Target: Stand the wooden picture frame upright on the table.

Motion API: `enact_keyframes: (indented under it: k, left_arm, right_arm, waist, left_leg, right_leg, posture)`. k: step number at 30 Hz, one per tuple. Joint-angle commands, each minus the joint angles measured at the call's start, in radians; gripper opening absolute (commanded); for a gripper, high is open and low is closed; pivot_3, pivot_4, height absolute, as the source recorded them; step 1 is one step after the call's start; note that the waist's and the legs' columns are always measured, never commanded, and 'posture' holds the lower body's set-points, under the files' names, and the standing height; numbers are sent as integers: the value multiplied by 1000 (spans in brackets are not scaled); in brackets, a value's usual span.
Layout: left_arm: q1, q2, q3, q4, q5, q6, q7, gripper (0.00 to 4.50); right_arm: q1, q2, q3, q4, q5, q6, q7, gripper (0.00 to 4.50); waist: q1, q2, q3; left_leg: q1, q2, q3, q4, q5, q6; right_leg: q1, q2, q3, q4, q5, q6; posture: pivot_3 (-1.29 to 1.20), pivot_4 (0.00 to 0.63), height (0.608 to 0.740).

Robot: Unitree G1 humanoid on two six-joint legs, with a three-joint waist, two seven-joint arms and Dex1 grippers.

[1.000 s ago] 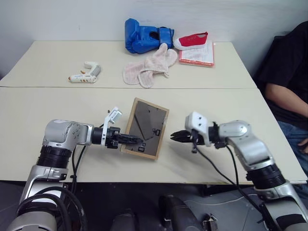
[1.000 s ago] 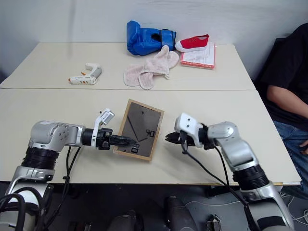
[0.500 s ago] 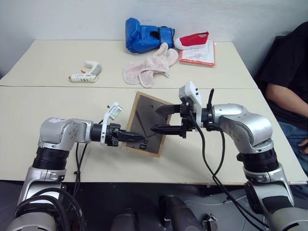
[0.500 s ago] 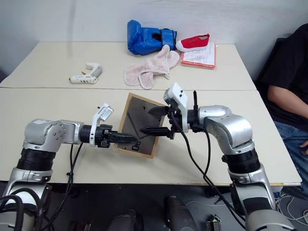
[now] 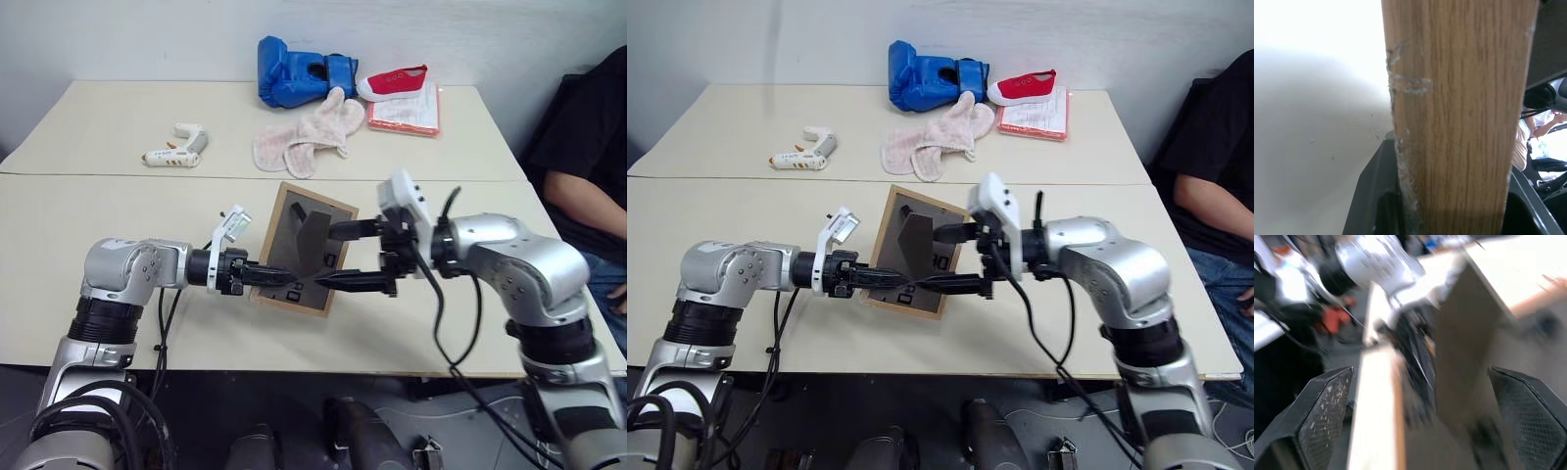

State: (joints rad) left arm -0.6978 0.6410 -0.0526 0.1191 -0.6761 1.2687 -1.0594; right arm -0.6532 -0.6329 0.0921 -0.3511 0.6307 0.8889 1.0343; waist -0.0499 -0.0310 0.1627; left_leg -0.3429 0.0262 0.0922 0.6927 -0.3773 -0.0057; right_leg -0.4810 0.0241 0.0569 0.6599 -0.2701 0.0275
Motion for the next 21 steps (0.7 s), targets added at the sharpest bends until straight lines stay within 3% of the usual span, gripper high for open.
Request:
enact_keyframes:
  k: [1, 4, 7, 10, 12, 15, 21]
  left_arm:
    - [-39, 3, 29, -8, -27, -4, -8, 1235]
    - [-38, 10, 27, -16, -27, -8, -9, 1235]
    - [-51, 19, 40, -24, -46, 21, -12, 1235]
    - [-61, 26, 41, -27, -57, 44, -19, 1235]
    - [-65, 31, 38, -31, -62, 54, -22, 1235]
    - [-80, 40, 45, -42, -90, 91, -29, 1235]
    - [-82, 52, 40, -61, -113, 113, -27, 1235]
  right_arm:
    - [56, -90, -27, -62, -92, -148, 13, 4500]
    - [138, -142, -2, -4, -341, -522, -38, 4500]
    - [169, -166, 51, 203, -735, -1244, -249, 4500]
    - [114, -170, 100, 399, -1052, -1661, -500, 4500]
    - [71, -155, 116, 503, -1207, -1810, -656, 4500]
    - [-8, -119, 156, 612, -1464, -1884, -943, 4500]
    - [-146, -41, 231, 737, -1670, -1874, -1267, 4500]
  waist:
    - [1, 0, 0]
    - [-2, 0, 0]
    - [-7, -1, 1]
    - [-10, -2, 1]
    - [-12, -2, 1]
    - [-15, -2, 1]
    - [-28, -2, 1]
  left_leg:
    - [0, 0, 0, 0, 0, 0]
    - [0, 0, 0, 0, 0, 0]
    - [0, -1, 1, 0, 0, 0]
    - [1, 0, 1, 0, 0, -1]
    - [1, 0, 3, 0, 0, -1]
    - [2, 0, 4, 0, 1, -2]
    - [2, 0, 4, 0, 2, -3]
  right_leg:
    - [0, 0, 0, 0, 0, 0]
    - [0, 0, 0, 0, 0, 1]
    - [0, 1, 1, 0, 0, 1]
    - [0, 2, 2, 0, 0, 1]
    - [-1, 2, 3, 1, 0, 1]
    - [-1, 2, 4, 1, 0, 1]
    - [-1, 2, 4, 3, 0, 0]
  posture:
    - [0, 150, 740]
    - [0, 150, 740]
    - [0, 150, 740]
    - [0, 150, 740]
    - [0, 150, 740]
    - [0, 150, 740]
    - [0, 150, 740]
